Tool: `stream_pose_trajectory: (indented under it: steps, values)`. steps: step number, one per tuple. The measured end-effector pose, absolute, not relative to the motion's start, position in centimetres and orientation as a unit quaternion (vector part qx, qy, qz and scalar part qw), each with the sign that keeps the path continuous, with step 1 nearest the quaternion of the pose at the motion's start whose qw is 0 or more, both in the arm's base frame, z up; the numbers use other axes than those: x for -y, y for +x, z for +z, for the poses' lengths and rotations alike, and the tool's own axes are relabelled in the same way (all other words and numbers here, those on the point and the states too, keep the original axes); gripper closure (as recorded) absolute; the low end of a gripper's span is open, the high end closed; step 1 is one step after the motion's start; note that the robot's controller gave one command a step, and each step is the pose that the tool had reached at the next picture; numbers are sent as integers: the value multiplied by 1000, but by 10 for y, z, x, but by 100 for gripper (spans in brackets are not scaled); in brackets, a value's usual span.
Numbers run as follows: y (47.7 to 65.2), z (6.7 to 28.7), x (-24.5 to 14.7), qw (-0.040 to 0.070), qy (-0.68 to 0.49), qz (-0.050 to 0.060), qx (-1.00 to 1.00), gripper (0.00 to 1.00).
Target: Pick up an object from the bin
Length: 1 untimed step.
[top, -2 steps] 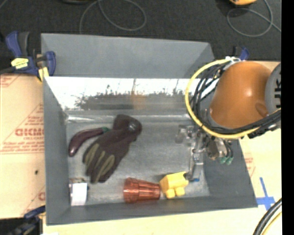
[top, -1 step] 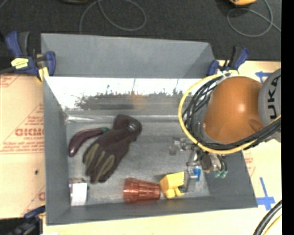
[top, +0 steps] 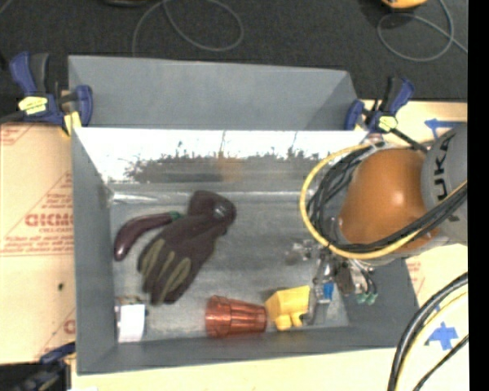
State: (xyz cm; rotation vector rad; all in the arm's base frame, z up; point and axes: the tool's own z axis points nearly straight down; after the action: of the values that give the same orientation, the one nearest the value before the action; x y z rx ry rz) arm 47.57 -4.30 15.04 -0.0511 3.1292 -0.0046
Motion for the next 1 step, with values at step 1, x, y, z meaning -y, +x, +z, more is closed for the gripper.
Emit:
stream_pose_trajectory:
  steps: [1]
  values:
    - [481,115,39,-1,-115,0,-993,0]
